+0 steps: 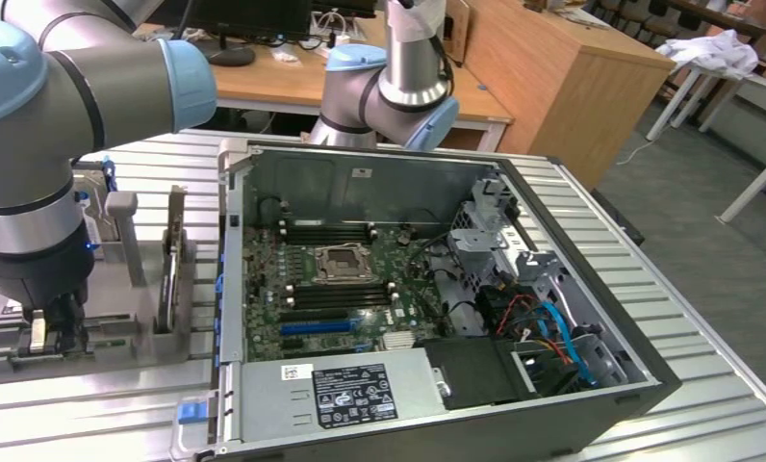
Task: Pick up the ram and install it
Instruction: 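Pick up the ram and move it above insertion slot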
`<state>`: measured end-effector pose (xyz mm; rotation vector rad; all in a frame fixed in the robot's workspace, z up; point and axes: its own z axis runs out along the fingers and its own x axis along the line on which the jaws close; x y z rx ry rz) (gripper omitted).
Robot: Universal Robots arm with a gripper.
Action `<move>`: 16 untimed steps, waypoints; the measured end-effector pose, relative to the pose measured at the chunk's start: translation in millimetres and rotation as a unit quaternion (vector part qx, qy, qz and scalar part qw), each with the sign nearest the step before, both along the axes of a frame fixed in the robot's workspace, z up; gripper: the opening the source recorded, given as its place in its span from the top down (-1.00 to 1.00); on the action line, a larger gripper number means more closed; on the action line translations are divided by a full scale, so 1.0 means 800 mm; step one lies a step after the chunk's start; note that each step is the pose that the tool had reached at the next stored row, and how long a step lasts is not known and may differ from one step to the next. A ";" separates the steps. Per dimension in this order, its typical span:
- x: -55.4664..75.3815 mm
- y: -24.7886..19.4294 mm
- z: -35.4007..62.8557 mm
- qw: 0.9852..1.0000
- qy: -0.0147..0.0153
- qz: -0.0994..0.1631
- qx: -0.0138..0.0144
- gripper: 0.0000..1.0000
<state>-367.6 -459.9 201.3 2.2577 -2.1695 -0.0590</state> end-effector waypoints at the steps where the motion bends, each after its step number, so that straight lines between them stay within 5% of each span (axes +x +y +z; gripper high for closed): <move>1: 0.000 0.0000 0.000 1.000 0.000 0.000 0.000 0.76; 16: 0.000 0.0000 0.016 1.000 0.000 0.000 0.000 0.76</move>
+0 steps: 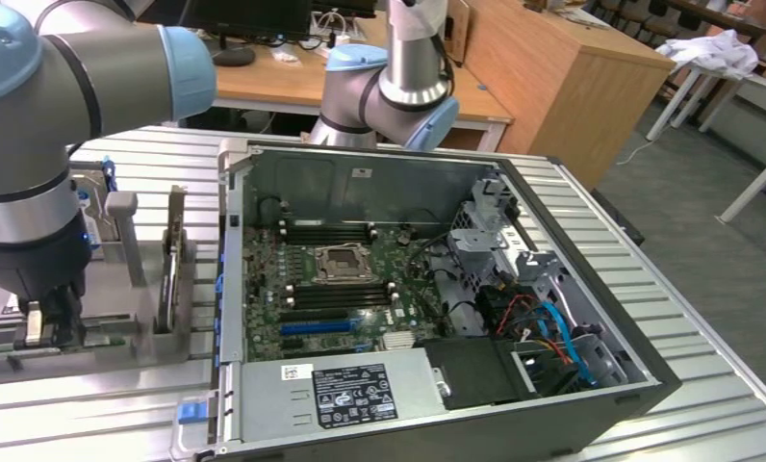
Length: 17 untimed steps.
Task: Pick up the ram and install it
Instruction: 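Pick up the ram and move it above insertion slot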
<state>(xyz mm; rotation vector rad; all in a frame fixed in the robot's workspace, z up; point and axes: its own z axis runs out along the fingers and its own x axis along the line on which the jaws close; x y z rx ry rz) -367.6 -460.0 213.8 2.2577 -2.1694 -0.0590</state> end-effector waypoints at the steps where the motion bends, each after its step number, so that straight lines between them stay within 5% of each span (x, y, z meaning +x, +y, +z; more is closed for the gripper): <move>1: 0.000 0.0000 0.001 1.000 0.000 0.000 0.000 0.76; 17: 0.000 0.0000 0.034 1.000 0.000 0.000 0.000 0.76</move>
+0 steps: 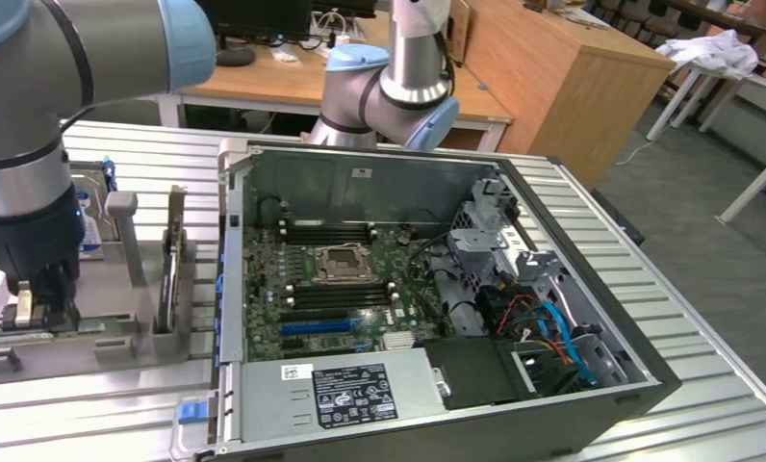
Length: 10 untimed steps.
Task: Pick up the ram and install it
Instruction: 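Pick up the ram and move it above insertion slot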
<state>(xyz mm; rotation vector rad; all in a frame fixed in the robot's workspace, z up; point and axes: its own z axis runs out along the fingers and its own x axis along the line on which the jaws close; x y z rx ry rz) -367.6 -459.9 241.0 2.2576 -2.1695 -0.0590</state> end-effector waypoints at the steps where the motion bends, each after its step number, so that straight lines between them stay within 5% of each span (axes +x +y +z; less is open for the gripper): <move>1: 0.000 0.0000 0.003 1.000 0.000 0.000 0.000 0.76; 10: 0.000 0.0000 0.026 1.000 0.000 0.000 0.000 0.76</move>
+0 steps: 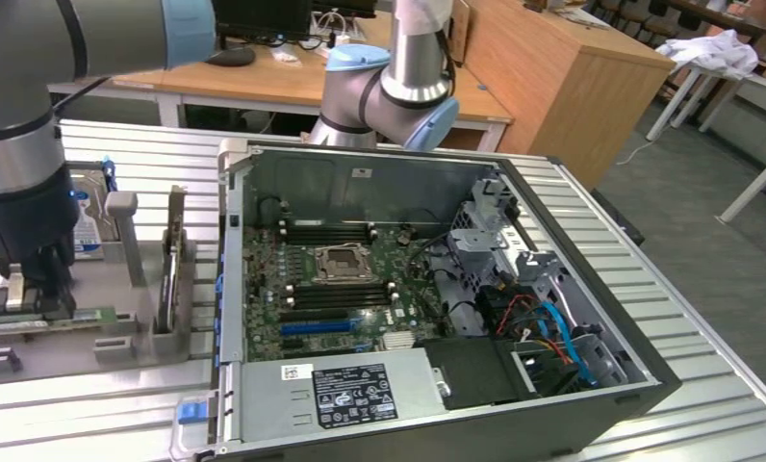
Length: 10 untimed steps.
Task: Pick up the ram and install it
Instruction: 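Pick up the ram and move it above insertion slot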
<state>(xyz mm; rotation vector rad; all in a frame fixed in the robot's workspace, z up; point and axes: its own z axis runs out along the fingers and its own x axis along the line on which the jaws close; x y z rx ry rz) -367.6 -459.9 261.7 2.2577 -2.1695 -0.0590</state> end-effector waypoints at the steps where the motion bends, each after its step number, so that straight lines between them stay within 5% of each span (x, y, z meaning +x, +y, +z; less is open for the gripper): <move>1: 0.000 0.0000 0.003 1.000 0.000 0.000 0.000 0.76; 10: 0.000 0.0000 0.026 1.000 0.000 0.000 0.000 0.76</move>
